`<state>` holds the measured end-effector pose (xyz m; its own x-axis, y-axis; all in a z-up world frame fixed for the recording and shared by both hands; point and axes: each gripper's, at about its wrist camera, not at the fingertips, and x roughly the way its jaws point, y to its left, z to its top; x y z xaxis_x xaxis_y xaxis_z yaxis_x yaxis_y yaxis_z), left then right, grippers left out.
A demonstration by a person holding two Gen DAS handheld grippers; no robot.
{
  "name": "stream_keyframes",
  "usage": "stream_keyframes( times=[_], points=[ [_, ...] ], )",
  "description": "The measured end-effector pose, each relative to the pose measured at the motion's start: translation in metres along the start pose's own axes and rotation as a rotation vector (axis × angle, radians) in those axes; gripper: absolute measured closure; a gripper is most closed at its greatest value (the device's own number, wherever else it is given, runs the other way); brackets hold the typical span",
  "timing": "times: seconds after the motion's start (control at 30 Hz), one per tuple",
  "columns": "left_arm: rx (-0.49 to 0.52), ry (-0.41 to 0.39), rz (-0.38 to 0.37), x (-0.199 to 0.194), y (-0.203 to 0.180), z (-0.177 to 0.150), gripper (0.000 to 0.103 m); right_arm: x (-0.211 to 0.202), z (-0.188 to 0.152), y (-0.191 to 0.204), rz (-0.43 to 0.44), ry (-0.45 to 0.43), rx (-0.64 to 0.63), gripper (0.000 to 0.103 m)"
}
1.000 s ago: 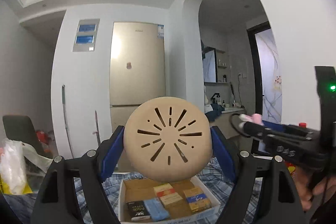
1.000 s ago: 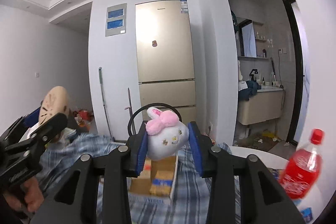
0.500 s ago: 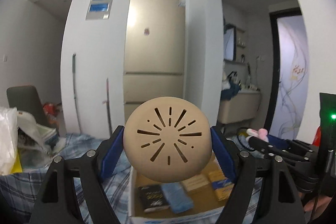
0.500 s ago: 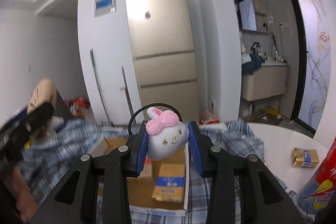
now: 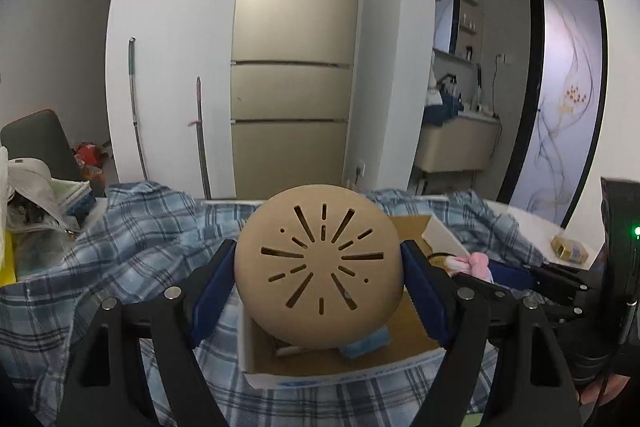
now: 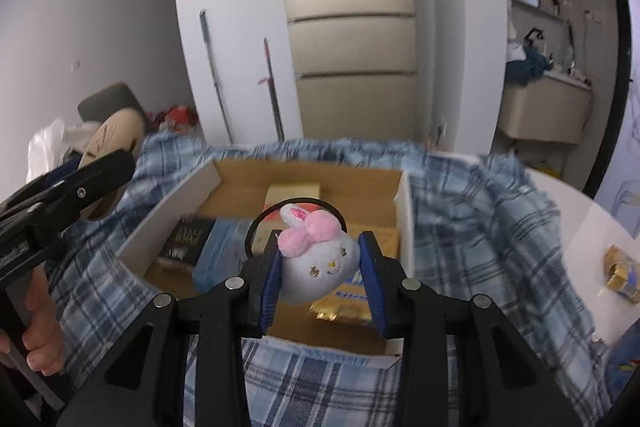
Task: Organize soft objects
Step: 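Carry the tan disc and plush toy over the white box with both grippers, then release the tan disc and plush toy into the box with both grippers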
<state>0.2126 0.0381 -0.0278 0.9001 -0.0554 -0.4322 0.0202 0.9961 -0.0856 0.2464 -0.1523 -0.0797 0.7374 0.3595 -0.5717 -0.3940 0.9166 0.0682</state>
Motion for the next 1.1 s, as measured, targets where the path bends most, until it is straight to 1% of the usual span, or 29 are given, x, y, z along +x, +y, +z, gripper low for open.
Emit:
stream_keyframes(
  times=[0.07, 0.17, 0.3, 0.43, 0.5, 0.63, 0.67, 0.7, 0.73, 0.87, 1.0, 1.1],
  points=[
    [0.005, 0.017, -0.006, 0.003, -0.003, -0.004, 0.021, 0.002, -0.001, -0.002, -0.006, 0.014, 0.009, 0.067],
    [0.016, 0.031, 0.004, 0.006, -0.006, -0.006, 0.021, 0.003, -0.003, -0.003, -0.009, 0.024, 0.020, 0.067],
    [0.020, 0.044, 0.007, 0.010, -0.006, -0.007, 0.021, 0.005, -0.003, -0.001, -0.016, 0.029, 0.008, 0.065],
    [0.017, 0.046, 0.011, 0.010, -0.005, -0.007, 0.021, 0.006, -0.002, 0.001, -0.026, 0.022, 0.003, 0.054],
    [0.008, 0.047, 0.014, 0.011, -0.003, -0.007, 0.020, 0.005, -0.002, 0.001, -0.034, 0.013, 0.001, 0.052],
    [-0.015, 0.050, 0.012, 0.011, 0.000, -0.007, 0.017, 0.004, -0.001, -0.002, -0.030, 0.016, 0.013, 0.052],
    [-0.017, 0.051, 0.016, 0.012, 0.001, -0.007, 0.016, 0.004, -0.001, -0.002, -0.030, 0.017, 0.012, 0.052],
    [-0.016, 0.052, 0.023, 0.012, 0.001, -0.007, 0.012, 0.004, -0.001, -0.002, -0.030, 0.017, 0.011, 0.052],
    [-0.012, 0.054, 0.032, 0.013, 0.001, -0.007, 0.012, 0.004, -0.001, -0.002, -0.031, 0.016, 0.010, 0.052],
    [-0.005, 0.058, 0.016, 0.013, -0.001, -0.007, 0.012, 0.003, -0.001, -0.001, -0.034, 0.010, 0.002, 0.052],
    [0.013, 0.054, 0.024, 0.012, -0.004, -0.008, 0.012, 0.002, -0.001, -0.003, -0.037, 0.006, 0.003, 0.052],
    [0.011, 0.057, 0.005, 0.011, -0.004, -0.008, 0.012, 0.002, -0.001, -0.003, -0.037, 0.004, 0.005, 0.052]
  ],
)
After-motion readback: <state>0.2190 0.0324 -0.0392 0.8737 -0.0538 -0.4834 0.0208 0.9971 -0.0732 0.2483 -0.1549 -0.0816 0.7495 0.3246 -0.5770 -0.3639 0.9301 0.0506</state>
